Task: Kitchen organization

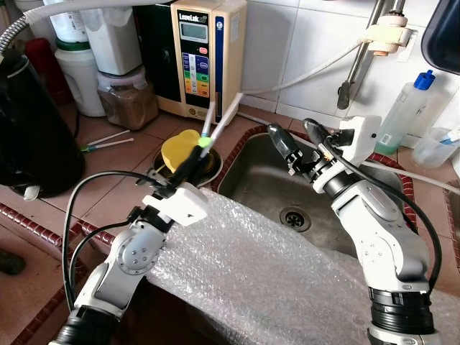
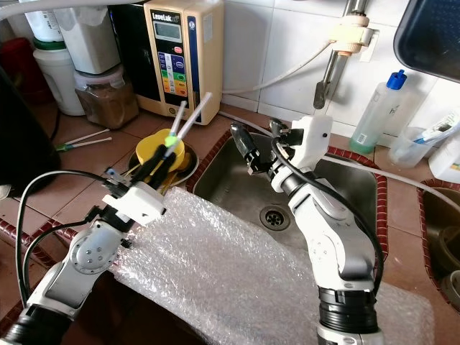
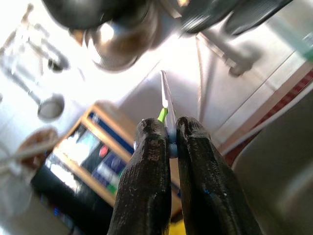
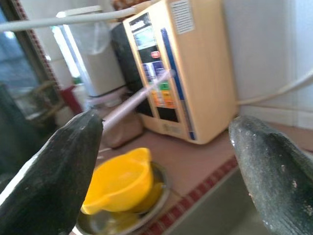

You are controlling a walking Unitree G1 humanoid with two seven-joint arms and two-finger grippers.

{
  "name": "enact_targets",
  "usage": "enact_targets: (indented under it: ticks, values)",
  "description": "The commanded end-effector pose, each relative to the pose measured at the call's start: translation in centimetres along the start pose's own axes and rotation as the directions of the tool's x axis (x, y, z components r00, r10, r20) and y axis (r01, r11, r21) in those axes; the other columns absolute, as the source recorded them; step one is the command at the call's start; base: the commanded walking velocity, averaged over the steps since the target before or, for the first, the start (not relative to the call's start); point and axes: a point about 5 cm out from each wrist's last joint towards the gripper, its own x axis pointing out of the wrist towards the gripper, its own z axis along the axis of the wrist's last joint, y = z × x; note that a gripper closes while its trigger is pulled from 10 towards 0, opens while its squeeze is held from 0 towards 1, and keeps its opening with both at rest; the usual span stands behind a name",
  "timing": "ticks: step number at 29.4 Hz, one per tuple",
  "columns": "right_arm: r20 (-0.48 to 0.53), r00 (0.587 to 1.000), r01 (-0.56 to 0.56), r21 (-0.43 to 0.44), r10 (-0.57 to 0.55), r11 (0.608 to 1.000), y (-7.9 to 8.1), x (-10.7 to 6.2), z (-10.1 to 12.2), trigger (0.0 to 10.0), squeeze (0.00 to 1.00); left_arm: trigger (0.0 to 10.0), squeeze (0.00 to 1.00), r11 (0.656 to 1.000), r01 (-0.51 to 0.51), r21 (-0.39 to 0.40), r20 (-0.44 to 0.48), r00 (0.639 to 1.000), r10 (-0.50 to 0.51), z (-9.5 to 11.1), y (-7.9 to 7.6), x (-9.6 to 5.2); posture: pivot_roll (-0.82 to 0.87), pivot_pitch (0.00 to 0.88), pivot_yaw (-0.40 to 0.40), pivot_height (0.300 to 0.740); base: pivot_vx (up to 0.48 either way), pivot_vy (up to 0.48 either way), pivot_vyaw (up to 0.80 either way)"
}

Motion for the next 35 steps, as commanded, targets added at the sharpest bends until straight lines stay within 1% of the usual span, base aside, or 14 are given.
enact_targets:
  ticks: [1,2,3,5,7,15,16,18,26,27,28,29,32,35]
  values:
    - [-0.013,1.000,0.001,0.050,0.000,0.999,0.1,0.4,0.0,10.0,0.00,4.9,0.00,1.000,0.013,0.014,0.022,1.000,-0.014,0.2,-0.2,0.3,0.07,0.000,-0.005,0.740,0.000,0.000,0.00]
    - [-0.012,1.000,0.001,0.132,0.000,0.991,0.4,0.7,-0.4,10.0,0.00,6.4,0.00,1.000,0.019,0.005,0.025,1.000,-0.019,0.3,-0.5,0.3,0.07,0.000,0.000,0.740,0.000,0.000,0.00]
    - [-0.013,1.000,0.000,0.153,0.002,0.988,0.5,0.8,-0.5,10.0,0.00,6.4,0.00,1.000,0.021,0.006,0.027,0.999,-0.021,0.3,-0.5,0.3,0.07,0.000,0.001,0.740,0.000,0.000,0.00]
    - [-0.064,0.997,-0.020,0.163,0.031,0.986,1.3,1.7,-1.0,10.0,0.00,8.7,0.00,1.000,0.014,0.000,0.024,1.000,-0.014,0.3,-0.7,0.4,0.07,0.000,0.006,0.740,0.000,0.000,0.00]
    - [-0.099,0.995,-0.008,0.177,0.026,0.984,1.5,2.3,-1.5,10.0,0.00,9.1,0.00,1.000,-0.001,-0.008,0.018,1.000,0.001,0.3,-0.8,0.4,0.07,0.000,0.007,0.740,0.000,0.000,0.00]
    - [-0.143,0.990,0.016,0.248,0.021,0.969,2.0,3.4,-2.9,10.0,0.00,9.3,0.00,0.999,-0.019,-0.026,0.017,1.000,0.020,0.7,-1.1,0.5,0.08,0.000,0.008,0.740,0.000,0.000,0.00]
    - [-0.140,0.990,0.024,0.249,0.012,0.968,2.1,3.8,-3.1,0.4,0.00,9.3,0.00,0.999,-0.019,-0.027,0.015,1.000,0.019,0.7,-1.2,0.4,0.08,0.000,0.009,0.740,0.000,0.000,0.00]
    - [-0.138,0.990,0.034,0.248,0.000,0.968,2.1,4.0,-3.2,0.0,0.00,9.3,0.00,0.999,-0.020,-0.026,0.015,1.000,0.020,0.7,-1.1,0.4,0.08,0.000,0.009,0.740,0.000,0.000,0.00]
    - [-0.128,0.991,0.082,0.314,-0.043,0.946,1.6,4.7,-3.1,0.0,0.00,9.8,0.00,1.000,0.009,-0.024,0.007,1.000,-0.009,0.4,-0.9,-0.7,0.10,0.000,0.008,0.740,0.000,0.000,0.00]
    - [-0.119,0.992,0.077,0.325,-0.040,0.942,1.5,4.7,-2.9,8.6,0.00,10.0,0.00,1.000,0.015,-0.026,-0.003,1.000,-0.015,0.3,-1.0,-1.0,0.10,0.000,0.011,0.740,0.000,0.000,0.00]
    - [-0.119,0.992,0.077,0.325,-0.040,0.942,1.5,4.7,-2.9,8.6,0.00,10.0,0.00,1.000,0.015,-0.026,-0.003,1.000,-0.015,0.3,-1.0,-1.0,0.10,0.000,0.011,0.740,0.000,0.000,0.00]
    - [-0.111,0.993,0.075,0.323,-0.041,0.943,1.4,4.7,-2.7,10.0,0.00,10.0,0.00,1.000,0.016,-0.023,-0.008,1.000,-0.017,0.2,-1.0,-1.1,0.10,0.000,0.013,0.740,0.000,0.000,0.00]
    - [-0.151,0.987,0.091,0.309,-0.046,0.947,0.9,4.4,-3.3,10.0,0.00,10.0,0.00,1.000,0.013,-0.023,-0.009,1.000,-0.013,0.2,-1.0,-1.0,0.09,0.000,0.014,0.740,0.000,0.000,0.00]
    - [-0.168,0.985,0.090,0.358,-0.031,0.929,0.9,4.1,-3.8,10.0,0.00,10.0,0.00,1.000,0.012,-0.027,-0.002,1.000,-0.013,0.3,-1.1,-0.8,0.10,0.000,0.015,0.740,0.000,0.000,0.00]
